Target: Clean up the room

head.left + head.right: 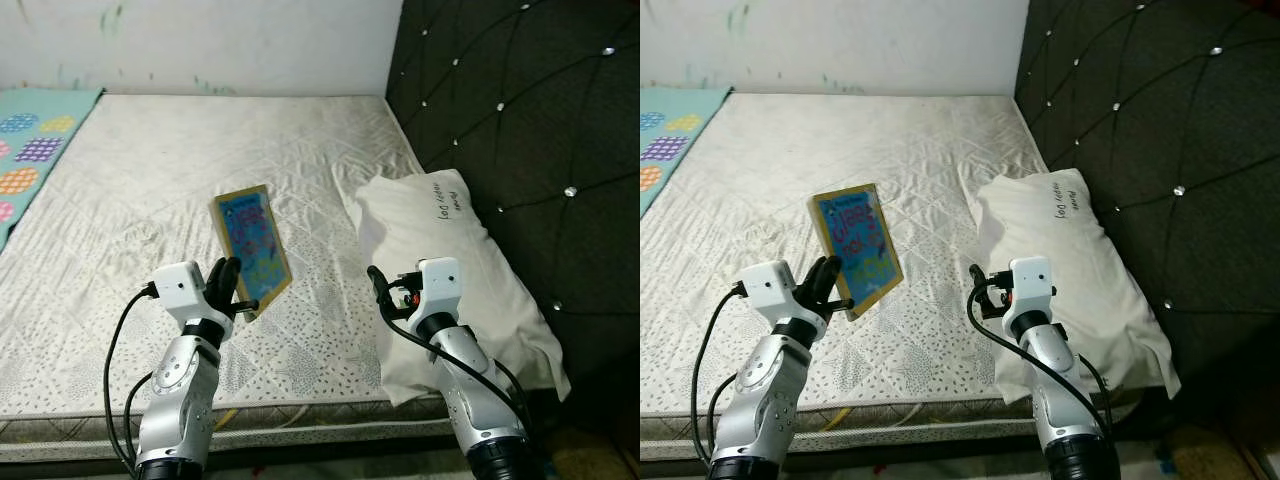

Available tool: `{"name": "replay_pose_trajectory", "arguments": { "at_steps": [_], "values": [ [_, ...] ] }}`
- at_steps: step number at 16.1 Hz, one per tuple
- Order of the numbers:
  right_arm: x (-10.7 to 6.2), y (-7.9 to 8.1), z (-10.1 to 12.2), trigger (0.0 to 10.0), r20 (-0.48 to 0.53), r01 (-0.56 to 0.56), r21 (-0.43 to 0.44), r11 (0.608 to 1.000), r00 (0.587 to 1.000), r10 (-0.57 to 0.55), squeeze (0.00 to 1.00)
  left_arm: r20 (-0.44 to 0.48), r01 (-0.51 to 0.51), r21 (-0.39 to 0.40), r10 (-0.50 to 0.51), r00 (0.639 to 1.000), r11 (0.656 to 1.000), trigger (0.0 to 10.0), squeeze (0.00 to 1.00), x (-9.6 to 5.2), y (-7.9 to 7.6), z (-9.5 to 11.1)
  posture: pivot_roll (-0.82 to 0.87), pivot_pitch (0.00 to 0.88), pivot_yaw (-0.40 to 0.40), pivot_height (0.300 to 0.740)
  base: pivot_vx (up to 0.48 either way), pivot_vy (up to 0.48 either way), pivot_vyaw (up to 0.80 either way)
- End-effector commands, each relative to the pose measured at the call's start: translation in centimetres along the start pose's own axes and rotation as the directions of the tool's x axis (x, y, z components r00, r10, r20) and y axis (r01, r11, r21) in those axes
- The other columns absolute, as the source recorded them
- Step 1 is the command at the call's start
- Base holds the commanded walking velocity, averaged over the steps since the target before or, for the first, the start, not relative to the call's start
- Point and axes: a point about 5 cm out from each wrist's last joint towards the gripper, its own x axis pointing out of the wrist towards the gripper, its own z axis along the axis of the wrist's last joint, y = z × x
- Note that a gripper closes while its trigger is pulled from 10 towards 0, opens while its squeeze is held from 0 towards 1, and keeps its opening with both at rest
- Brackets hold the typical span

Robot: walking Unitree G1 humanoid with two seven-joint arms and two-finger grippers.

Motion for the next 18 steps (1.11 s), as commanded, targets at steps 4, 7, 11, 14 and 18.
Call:
{"name": "replay_pose_trajectory", "arguments": {
  "at_steps": [4, 7, 11, 14, 18],
  "values": [
    [-0.05, -0.09, -0.05, 10.0, 0.000, 0.012, 0.001, 1.000, 1.000, -0.012, 0.00, 0.058, 0.030, 0.001, -0.030, 0.998, 1.000, 10.0, 0.00, 0.25, -0.52, 1.14, -0.12, 0.026, -0.013, 0.740, 0.367, 0.000, 0.00],
    [-0.05, -0.14, -0.05, 10.0, -0.001, 0.013, -0.002, 1.000, 1.000, -0.013, 0.00, 0.056, 0.026, 0.000, -0.026, 0.998, 1.000, 10.0, 0.00, 0.26, -0.52, 1.08, -0.12, 0.028, -0.015, 0.740, 0.379, 0.000, 0.00],
    [-0.05, -0.18, -0.08, 10.0, -0.001, 0.013, -0.004, 1.000, 1.000, -0.013, 0.00, 0.050, 0.005, -0.010, -0.005, 0.999, 1.000, 10.0, 0.00, 0.24, -0.48, 0.90, -0.12, 0.029, -0.016, 0.740, 0.083, 0.000, 0.00],
    [-0.15, -0.28, -0.21, 10.0, -0.008, 0.017, -0.002, 1.000, 1.000, -0.017, 0.00, 0.045, 0.000, -0.007, 0.000, 0.999, 1.000, 10.0, 0.00, 0.25, -0.45, 0.80, -0.12, 0.029, -0.016, 0.740, 0.000, 0.000, -0.17],
    [-0.22, -0.31, -0.29, 10.0, -0.009, 0.016, -0.002, 1.000, 1.000, -0.016, 0.00, 0.039, -0.020, -0.008, 0.020, 0.999, 1.000, 10.0, 0.00, 0.16, -0.28, 0.66, -0.12, 0.034, -0.016, 0.740, 0.000, 0.000, -0.77]
  ]
}}
